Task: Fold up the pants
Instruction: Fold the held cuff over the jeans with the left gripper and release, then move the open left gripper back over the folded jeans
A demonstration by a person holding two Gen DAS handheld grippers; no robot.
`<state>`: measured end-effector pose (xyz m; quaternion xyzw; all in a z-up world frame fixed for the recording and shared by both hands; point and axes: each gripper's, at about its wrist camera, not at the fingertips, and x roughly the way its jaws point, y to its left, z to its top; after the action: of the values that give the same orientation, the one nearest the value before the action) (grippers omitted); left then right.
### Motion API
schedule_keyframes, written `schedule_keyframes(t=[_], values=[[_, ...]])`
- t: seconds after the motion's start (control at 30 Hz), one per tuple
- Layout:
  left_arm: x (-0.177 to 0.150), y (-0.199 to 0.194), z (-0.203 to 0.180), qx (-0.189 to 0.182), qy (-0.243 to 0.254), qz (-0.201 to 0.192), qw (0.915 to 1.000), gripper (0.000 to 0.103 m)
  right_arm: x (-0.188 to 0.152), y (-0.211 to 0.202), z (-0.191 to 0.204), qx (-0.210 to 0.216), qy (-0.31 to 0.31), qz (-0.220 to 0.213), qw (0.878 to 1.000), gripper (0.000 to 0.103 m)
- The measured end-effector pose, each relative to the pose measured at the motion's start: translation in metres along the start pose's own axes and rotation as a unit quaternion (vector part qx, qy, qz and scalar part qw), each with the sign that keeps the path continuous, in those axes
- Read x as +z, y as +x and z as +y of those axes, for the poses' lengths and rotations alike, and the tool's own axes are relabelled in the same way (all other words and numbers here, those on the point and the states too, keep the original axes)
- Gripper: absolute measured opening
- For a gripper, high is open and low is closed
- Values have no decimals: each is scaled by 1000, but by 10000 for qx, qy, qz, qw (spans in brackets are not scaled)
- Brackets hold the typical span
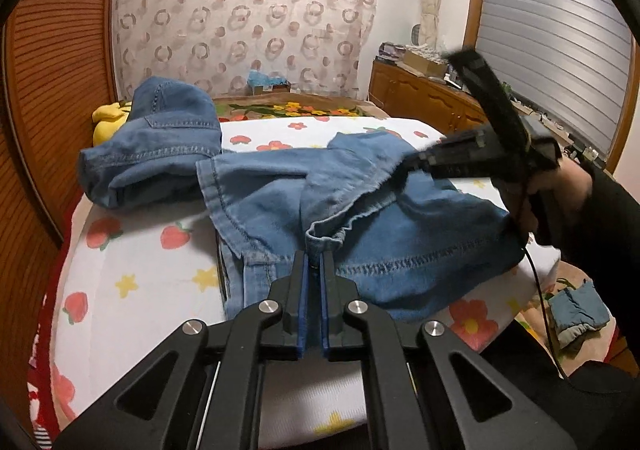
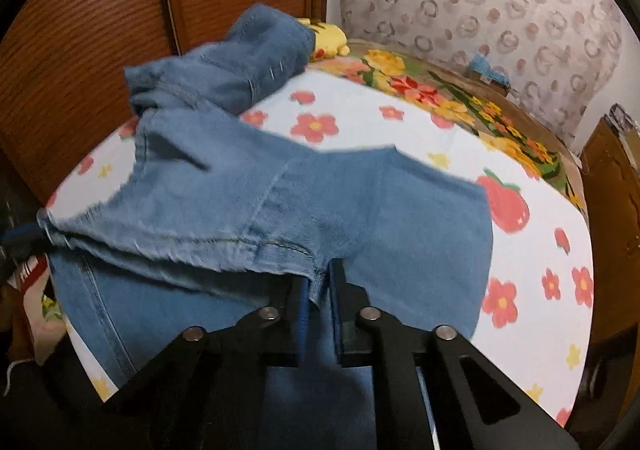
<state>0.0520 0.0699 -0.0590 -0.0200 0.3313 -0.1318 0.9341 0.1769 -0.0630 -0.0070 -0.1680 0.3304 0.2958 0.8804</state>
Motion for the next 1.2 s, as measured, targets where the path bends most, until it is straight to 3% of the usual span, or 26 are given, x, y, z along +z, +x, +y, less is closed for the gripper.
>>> schedule_keyframes(t=[0.3, 0.43, 0.47, 0.57, 0.83, 1.0, 1.07, 1.13, 1.2], values=[[-19, -10, 11, -182, -274, 51, 9994, 6, 60, -5, 41, 403, -434, -661, 9961, 7], [-27, -7, 12, -183, -319, 139, 9992, 6, 73, 10, 60, 517, -500, -614, 9955, 7], [-28, -8, 13, -186, -324, 146, 9992, 6, 74, 13, 62, 550, -476, -558, 9958, 9], [-27, -8, 14, -110, -304, 166, 9993, 6, 72, 24, 64, 594, -419, -350, 9967, 32], [-22, -11, 22, 5, -368, 158, 9992, 6, 65, -4, 35, 517, -85, -698, 9962, 40], [-9, -14, 23, 176, -257, 109, 9995, 28, 36, -23, 16, 263, 122, -854, 9959, 40], [-4, -13, 23, 259, -197, 103, 9994, 46, 23, -30, 9, 203, 221, -912, 9954, 40], [3, -11, 23, 305, -157, 68, 9994, 53, 12, -35, 4, 133, 297, -961, 9948, 40], [10, -8, 22, 302, -95, 42, 9995, 70, 0, -40, 1, 43, 386, -1022, 9940, 40]])
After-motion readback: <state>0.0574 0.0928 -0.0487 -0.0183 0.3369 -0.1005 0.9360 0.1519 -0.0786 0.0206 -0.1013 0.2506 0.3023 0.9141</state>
